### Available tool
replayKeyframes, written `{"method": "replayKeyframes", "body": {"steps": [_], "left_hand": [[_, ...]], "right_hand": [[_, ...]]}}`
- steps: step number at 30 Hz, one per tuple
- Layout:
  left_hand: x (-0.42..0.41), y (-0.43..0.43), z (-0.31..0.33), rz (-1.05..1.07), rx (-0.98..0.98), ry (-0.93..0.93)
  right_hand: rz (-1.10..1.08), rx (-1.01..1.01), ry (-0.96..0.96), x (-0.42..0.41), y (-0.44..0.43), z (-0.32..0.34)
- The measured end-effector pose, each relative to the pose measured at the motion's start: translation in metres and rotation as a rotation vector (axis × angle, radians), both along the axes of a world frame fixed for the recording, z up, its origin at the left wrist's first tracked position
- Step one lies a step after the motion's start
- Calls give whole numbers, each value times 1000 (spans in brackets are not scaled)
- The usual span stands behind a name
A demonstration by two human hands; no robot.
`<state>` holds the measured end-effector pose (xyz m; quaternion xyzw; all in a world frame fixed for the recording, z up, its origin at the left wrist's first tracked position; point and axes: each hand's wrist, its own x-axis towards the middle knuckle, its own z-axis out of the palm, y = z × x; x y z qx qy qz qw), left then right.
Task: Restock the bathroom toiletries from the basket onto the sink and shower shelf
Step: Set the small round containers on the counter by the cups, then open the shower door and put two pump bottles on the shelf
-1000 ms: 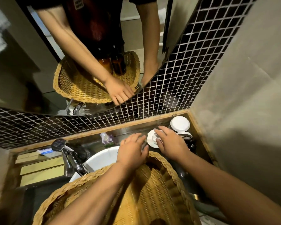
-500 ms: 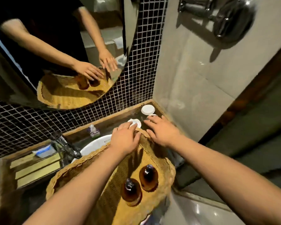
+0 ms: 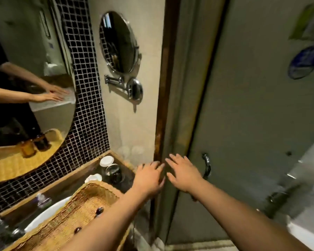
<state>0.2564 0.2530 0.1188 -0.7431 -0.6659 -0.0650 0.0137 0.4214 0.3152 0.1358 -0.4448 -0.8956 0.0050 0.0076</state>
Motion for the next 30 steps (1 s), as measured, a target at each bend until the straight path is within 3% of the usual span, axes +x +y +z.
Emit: {"method": "replayKeyframes", "body": {"steps": [6,15,23,30], "left_hand": [[103,31,33,-63,29,-5],[158,45,32,-10,-124,-34],[179,71,10,-30,-237,16],[185,78,-13,-62,-245,-21]], "right_hand": [[-147,65,67,97,6,26],[-258,-53,151,160,6,0],[-584,-404,608,139,44,-21],[-601,-430,850,127,64,-50]]}}
